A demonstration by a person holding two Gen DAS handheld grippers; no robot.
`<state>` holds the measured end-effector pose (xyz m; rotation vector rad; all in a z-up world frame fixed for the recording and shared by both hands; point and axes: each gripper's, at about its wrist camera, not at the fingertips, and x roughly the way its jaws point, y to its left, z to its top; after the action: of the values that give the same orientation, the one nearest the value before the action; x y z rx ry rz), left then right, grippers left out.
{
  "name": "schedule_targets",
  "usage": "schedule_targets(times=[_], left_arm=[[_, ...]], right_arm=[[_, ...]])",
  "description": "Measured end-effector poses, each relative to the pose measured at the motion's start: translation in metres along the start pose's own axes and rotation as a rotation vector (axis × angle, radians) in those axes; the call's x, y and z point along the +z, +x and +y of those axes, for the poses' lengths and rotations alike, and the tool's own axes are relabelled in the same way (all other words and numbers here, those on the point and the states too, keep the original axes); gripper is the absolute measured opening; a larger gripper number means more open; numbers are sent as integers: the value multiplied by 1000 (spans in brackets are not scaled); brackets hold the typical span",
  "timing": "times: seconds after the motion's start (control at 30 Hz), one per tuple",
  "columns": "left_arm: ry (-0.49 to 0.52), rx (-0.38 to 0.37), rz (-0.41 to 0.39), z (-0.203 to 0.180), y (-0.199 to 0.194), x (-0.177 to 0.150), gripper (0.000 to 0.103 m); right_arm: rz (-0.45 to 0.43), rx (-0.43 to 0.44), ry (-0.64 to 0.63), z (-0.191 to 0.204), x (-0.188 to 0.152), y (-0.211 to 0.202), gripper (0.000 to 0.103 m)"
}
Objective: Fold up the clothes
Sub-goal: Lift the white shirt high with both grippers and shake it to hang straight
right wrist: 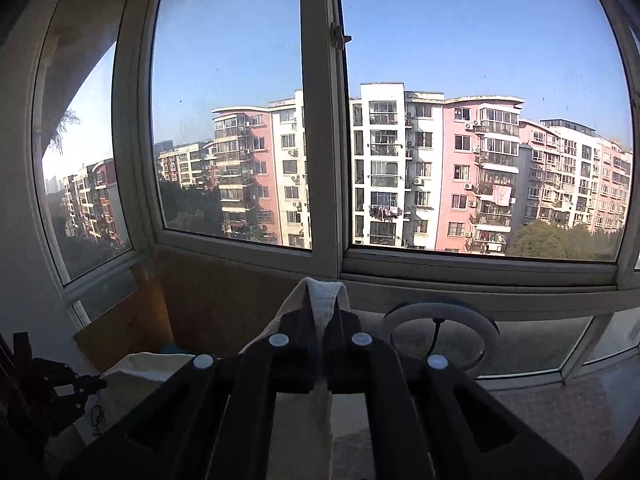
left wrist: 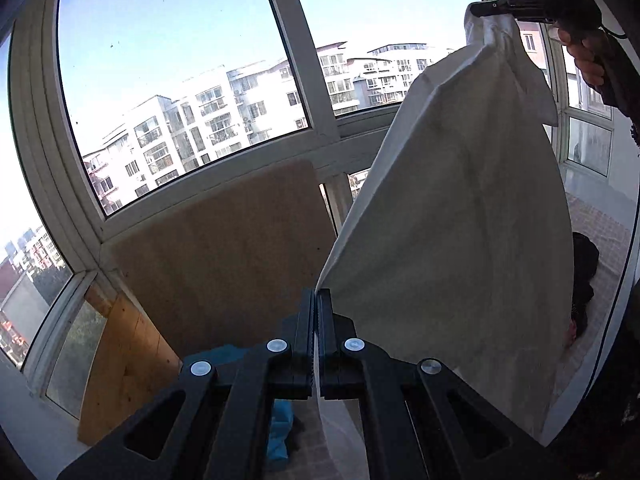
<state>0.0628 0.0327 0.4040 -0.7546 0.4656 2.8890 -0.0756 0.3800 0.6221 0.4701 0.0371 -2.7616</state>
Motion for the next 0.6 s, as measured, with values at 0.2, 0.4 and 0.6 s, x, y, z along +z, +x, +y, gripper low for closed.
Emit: schedule_targets(times=[0.2,0.4,0.6], left_arm=[[-5,2,-62,21,-9,17,1],[54,-61,-93,-7,-50,-13,1],[113,-74,-158,-28,-112,-21,1]], right_arm=[[-80,51,-32,18,13,-41,3],[-159,102,-62,19,-23,-121,3],[-315,73,-101,40,-38,-199,3]])
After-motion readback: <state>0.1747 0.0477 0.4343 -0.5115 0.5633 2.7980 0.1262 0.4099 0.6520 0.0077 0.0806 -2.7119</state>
